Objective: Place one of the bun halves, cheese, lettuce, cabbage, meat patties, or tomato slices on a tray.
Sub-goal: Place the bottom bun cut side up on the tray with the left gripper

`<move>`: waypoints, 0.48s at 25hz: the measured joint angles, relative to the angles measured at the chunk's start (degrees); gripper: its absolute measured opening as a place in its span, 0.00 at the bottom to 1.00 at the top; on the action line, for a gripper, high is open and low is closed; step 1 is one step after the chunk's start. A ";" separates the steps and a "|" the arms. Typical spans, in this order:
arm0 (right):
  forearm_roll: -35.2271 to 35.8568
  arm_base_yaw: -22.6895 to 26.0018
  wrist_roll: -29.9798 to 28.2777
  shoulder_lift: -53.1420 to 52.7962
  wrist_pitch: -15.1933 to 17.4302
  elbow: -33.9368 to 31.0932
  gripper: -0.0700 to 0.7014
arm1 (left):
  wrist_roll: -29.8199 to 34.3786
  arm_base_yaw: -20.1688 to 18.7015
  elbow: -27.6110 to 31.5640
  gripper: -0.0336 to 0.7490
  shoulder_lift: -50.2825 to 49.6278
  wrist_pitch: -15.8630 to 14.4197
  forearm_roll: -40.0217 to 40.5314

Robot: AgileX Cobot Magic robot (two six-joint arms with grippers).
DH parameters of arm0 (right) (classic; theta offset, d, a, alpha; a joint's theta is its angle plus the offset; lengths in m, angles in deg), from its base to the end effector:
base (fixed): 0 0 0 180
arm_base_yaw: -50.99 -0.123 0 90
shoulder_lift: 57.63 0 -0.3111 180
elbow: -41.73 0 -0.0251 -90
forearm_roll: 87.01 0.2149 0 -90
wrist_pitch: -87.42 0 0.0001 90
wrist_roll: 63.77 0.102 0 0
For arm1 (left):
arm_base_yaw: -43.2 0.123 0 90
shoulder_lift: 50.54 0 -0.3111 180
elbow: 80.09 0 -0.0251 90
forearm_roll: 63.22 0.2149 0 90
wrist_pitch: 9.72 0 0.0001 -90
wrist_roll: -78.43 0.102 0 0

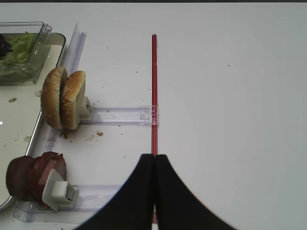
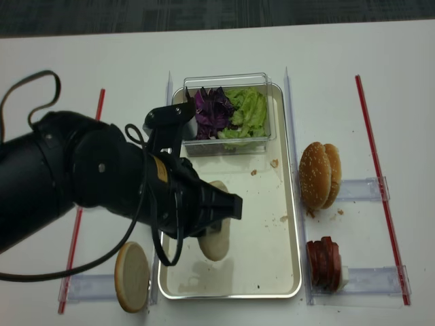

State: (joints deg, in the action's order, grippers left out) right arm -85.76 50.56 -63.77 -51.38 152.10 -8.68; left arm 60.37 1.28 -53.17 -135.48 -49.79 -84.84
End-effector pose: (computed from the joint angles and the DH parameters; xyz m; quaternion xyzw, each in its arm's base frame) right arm -0.0565 0.0016 0.2428 -0.0040 0.8718 0.0127 0.4898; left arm 0.1557 -0.1723 0.2904 0.0894 0.9551 -0.2507 0.1304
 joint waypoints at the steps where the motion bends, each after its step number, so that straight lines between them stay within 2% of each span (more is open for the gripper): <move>1: 0.00 0.00 0.00 0.00 0.00 0.00 0.56 | 1.26 0.00 0.00 0.10 0.00 0.84 -1.88; 7: 0.00 0.00 0.00 0.00 0.00 0.00 0.56 | 11.56 0.00 0.00 0.10 0.00 4.42 -13.54; 10: 0.00 0.00 0.00 0.00 0.00 0.00 0.56 | 16.77 0.00 0.00 0.10 0.00 5.33 -19.11; 12: 0.00 0.00 0.00 0.00 0.00 0.00 0.56 | 18.06 0.42 0.00 0.10 0.00 5.40 -20.29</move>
State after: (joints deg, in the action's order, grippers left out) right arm -85.76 50.56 -63.77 -51.38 152.10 -8.68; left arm 78.43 1.70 -53.17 -135.48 -44.39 -105.12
